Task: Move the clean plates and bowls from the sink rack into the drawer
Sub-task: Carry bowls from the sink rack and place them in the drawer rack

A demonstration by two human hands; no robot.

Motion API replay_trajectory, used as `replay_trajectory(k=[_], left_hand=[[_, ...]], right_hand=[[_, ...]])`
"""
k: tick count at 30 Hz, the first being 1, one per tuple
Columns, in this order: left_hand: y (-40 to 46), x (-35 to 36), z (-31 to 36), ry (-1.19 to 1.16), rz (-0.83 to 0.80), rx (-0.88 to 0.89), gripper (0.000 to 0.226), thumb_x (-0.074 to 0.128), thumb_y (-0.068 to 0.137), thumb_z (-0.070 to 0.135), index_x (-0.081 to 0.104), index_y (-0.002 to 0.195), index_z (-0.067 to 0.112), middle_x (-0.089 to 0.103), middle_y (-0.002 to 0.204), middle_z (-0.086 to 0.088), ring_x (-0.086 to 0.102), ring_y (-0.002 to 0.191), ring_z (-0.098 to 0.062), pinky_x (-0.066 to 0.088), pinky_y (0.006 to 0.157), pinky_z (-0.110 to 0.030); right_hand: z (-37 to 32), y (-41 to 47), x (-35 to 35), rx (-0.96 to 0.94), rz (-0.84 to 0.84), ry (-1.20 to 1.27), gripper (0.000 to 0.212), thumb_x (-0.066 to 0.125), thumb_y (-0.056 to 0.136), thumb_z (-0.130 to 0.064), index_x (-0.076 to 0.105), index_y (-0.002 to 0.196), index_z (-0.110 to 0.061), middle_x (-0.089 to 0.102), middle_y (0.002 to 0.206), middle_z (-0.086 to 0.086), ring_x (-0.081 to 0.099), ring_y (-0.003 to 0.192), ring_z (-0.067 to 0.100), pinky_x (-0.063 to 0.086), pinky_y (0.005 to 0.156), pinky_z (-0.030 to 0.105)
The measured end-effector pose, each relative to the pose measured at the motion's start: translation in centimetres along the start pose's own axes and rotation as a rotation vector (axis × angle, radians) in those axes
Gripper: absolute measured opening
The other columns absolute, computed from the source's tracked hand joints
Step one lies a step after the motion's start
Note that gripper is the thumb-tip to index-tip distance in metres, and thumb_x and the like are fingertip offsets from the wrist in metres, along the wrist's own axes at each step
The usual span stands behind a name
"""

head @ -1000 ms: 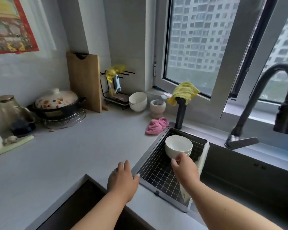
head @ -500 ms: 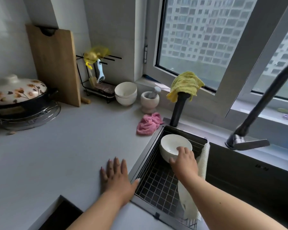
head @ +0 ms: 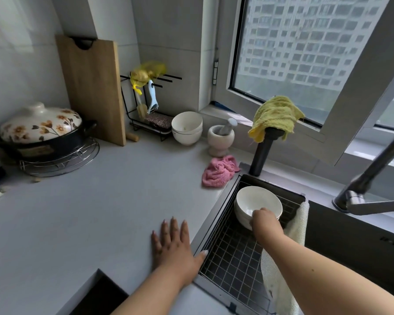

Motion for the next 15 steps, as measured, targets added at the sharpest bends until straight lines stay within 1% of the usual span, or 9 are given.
replay_trajectory(k=[2,4,7,10,13,15], left_hand=[[0.0,0.0,0.0,0.001,-0.004,0.000,0.092,0.021,0.089,0.071,-0.025,0.148,0.017,-0.033,0.153,-0.013,-0.032,0.140,-0.034,-0.015,0.113,-0.059],[-0.1,0.0,-0.2,0.002,-0.002,-0.002,0.092,0.020,0.089,0.071,-0.025,0.148,0.017,-0.033,0.153,-0.013,-0.033,0.140,-0.034,-0.015,0.113,-0.059],[0.1,0.1,-0.2,0.004,-0.007,-0.001,0.092,0.020,0.089,0.072,-0.026,0.148,0.018,-0.034,0.153,-0.013,-0.033,0.140,-0.034,-0.015,0.113,-0.059],[0.2,0.2,-0.3,-0.002,-0.010,0.005,0.093,0.021,0.088,0.072,-0.025,0.148,0.018,-0.034,0.153,-0.012,-0.033,0.140,-0.033,-0.016,0.113,-0.058],[-0.1,0.3,-0.7,0.003,-0.021,0.025,0.093,0.023,0.088,0.073,-0.023,0.149,0.019,-0.033,0.154,-0.010,-0.032,0.141,-0.031,-0.016,0.114,-0.056],[-0.7,0.3,-0.9,-0.004,-0.034,0.031,0.092,0.022,0.088,0.072,-0.021,0.150,0.019,-0.031,0.155,-0.008,-0.030,0.142,-0.029,-0.015,0.115,-0.054]], right_hand=[[0.1,0.2,0.0,0.000,-0.008,-0.001,0.023,0.051,0.091,-0.006,0.061,0.112,-0.006,0.056,0.115,0.010,0.054,0.109,0.028,0.043,0.076,0.030],[0.1,0.3,-0.1,-0.025,0.028,0.009,0.018,0.051,0.093,-0.010,0.061,0.107,-0.007,0.057,0.112,0.009,0.055,0.105,0.027,0.042,0.073,0.029],[0.2,0.1,-0.6,-0.033,0.078,0.059,0.013,0.049,0.092,-0.006,0.059,0.101,-0.008,0.057,0.106,0.007,0.054,0.094,0.024,0.043,0.074,0.030],[0.4,-0.3,-1.3,-0.031,0.138,0.129,0.016,0.048,0.091,-0.002,0.057,0.101,-0.010,0.055,0.102,0.004,0.052,0.088,0.022,0.042,0.071,0.029],[0.8,-1.5,-2.4,-0.070,0.280,0.218,0.016,0.047,0.090,0.000,0.058,0.098,-0.010,0.057,0.101,0.005,0.053,0.097,0.023,0.044,0.075,0.031],[1.1,-2.7,-3.3,-0.103,0.381,0.240,0.015,0.047,0.093,-0.004,0.058,0.101,-0.010,0.058,0.103,0.006,0.049,0.103,0.024,0.042,0.079,0.032]])
Point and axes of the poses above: each hand's wrist, its own y-axis towards the middle knuckle, its own x-axis out of the palm, z = x × y, the point moved 5 cm from there along y, towards the middle knuckle
